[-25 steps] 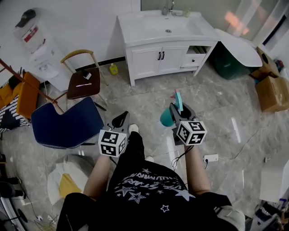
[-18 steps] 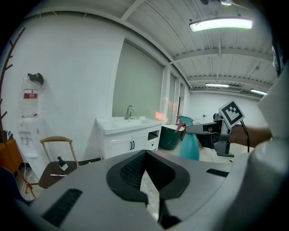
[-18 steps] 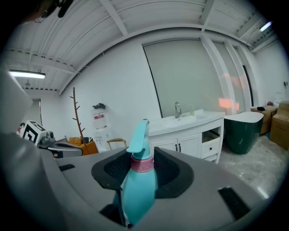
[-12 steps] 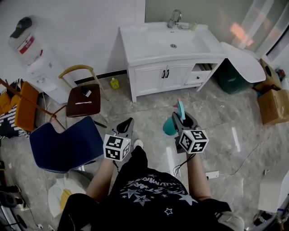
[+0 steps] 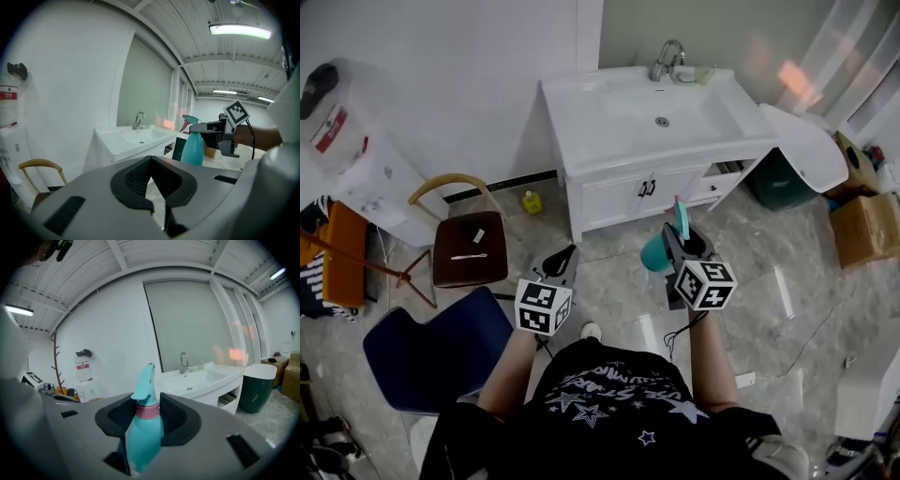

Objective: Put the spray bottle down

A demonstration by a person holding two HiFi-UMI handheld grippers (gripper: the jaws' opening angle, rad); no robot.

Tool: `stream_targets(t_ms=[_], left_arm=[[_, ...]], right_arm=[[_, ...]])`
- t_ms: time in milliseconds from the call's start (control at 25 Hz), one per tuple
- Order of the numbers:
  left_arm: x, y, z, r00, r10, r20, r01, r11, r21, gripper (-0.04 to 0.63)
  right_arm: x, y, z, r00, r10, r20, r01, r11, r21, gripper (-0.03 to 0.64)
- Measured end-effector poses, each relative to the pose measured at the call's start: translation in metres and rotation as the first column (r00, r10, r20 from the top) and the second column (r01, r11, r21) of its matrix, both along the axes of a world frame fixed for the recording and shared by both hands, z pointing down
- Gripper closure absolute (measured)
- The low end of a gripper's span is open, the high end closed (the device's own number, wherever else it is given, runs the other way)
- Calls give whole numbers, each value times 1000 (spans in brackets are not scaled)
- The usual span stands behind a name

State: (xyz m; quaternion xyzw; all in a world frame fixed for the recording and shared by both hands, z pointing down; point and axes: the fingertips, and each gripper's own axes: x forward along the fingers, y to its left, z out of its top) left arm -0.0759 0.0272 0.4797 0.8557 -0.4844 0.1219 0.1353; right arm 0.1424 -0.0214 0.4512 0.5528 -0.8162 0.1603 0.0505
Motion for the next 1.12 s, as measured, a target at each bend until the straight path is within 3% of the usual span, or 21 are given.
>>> stream_targets(t_ms=[560, 880, 1120], left_arm=[[-51, -80, 27, 997, -77, -3, 77, 995, -66, 580], [-63, -187, 17, 985, -169, 20, 170, 985, -39, 580], [-65, -268, 11, 967, -252, 34, 254, 965, -62, 580]], right_arm=[[-48, -124, 12, 998, -65, -8, 65, 998, -23, 456], [-63, -259, 4, 989, -147, 3, 147, 989, 20, 456], [-77, -369, 8, 979, -206, 5, 206, 979, 6, 456]])
